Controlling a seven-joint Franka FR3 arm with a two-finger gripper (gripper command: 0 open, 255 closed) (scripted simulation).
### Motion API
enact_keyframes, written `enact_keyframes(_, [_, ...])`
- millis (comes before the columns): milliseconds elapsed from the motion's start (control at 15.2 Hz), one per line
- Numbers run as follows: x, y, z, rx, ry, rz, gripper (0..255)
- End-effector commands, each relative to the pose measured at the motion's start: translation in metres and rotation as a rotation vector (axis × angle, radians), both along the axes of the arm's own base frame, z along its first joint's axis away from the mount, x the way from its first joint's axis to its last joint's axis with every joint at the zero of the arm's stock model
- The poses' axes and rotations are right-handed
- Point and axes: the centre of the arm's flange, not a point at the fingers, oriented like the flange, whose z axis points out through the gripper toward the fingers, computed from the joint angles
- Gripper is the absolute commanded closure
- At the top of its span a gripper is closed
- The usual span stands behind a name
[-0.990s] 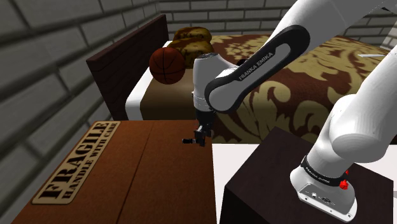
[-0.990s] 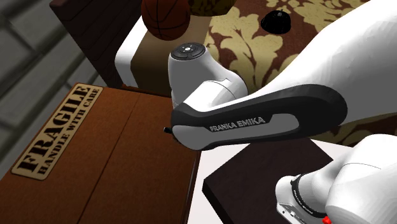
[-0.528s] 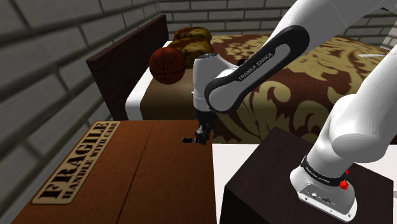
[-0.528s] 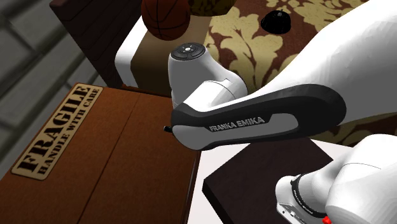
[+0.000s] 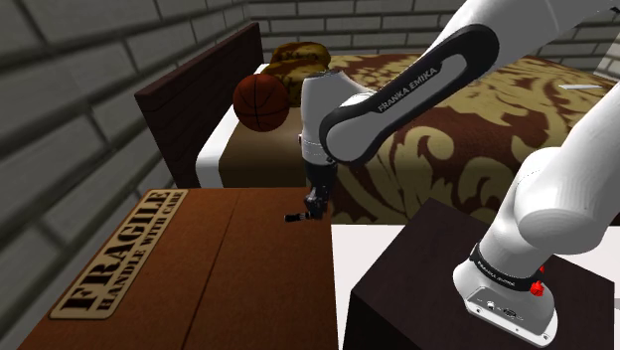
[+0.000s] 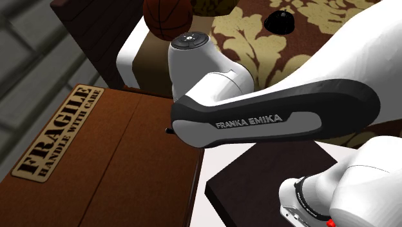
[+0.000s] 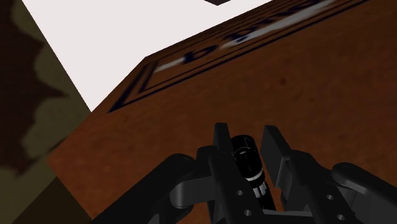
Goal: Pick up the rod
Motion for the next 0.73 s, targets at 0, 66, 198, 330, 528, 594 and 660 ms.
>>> enact_keyframes(0, [0.000,0.000,0.011,0.000,0.000,0.000,255])
enact_keyframes(66, [0.000,0.000,0.016,0.000,0.000,0.000,255])
enact_keyframes(198, [0.000,0.000,0.027,0.000,0.000,0.000,255])
enact_keyframes(330, [0.000,0.000,0.037,0.000,0.000,0.000,255])
enact_keyframes(528, [0.000,0.000,0.053,0.000,0.000,0.000,255])
enact_keyframes(594, [0.000,0.000,0.054,0.000,0.000,0.000,255])
enact_keyframes(660, [0.000,0.000,0.054,0.000,0.000,0.000,255])
